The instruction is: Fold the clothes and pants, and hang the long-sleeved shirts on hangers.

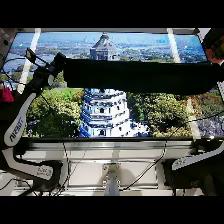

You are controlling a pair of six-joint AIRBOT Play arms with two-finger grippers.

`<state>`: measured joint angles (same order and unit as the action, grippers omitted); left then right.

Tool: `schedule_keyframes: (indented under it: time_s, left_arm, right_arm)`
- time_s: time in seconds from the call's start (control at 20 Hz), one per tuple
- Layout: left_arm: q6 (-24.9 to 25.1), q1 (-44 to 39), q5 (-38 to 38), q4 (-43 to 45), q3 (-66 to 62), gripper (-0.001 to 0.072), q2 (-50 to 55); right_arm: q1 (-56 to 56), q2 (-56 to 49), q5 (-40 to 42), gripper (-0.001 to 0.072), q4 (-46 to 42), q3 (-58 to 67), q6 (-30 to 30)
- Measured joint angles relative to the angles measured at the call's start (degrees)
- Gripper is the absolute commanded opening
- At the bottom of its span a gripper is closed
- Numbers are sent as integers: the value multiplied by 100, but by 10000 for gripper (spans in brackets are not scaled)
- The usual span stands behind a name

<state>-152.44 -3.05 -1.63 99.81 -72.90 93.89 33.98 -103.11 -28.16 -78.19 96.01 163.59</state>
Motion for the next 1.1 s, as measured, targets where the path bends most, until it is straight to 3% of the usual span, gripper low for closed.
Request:
schedule_keyframes:
  time_s: [0.2, 0.25, 0.3, 0.35, 0.45, 0.5, 0.65, 0.7, 0.8, 0.85, 1.1]
  left_arm:
    - [-555, 72, 345, 4, -634, 26, 656]
    - [-732, 120, 404, 4, -907, 156, 916]
    - [-876, 175, 444, 7, -1174, 374, 1161]
    - [-1014, 247, 470, 2, -1458, 503, 1414]
    - [-1176, 374, 507, 0, -1897, 508, 1794]
    - [-1220, 420, 511, 4, -2033, 508, 1917]
    - [-1244, 535, 529, 66, -2269, 506, 2103]
    - [-1244, 540, 544, 96, -2308, 472, 2122]
    - [-1239, 514, 544, 146, -2356, 245, 2081]
    - [-1158, 479, 542, 210, -2371, 174, 2013]
    - [76, -92, 109, 761, -2402, 170, 1266]
  right_arm:
    - [-210, -599, 221, 28, 273, 553, 356]
    - [-271, -868, 291, 29, 391, 863, 424]
    - [-332, -1141, 389, 41, 505, 1235, 448]
    - [-369, -1373, 472, 198, 595, 1574, 382]
    - [-385, -1705, 608, 457, 634, 2061, -96]
    - [-365, -1814, 614, 525, 682, 2199, -407]
    - [-236, -1963, 199, 548, 754, 2404, -1346]
    - [-168, -1982, -52, 542, 780, 2439, -1683]
    - [-11, -1974, -577, 536, 927, 2483, -2465]
    - [94, -1943, -879, 536, 1051, 2494, -2861]
    - [938, -1707, -2455, 538, 1858, 2509, -4623]
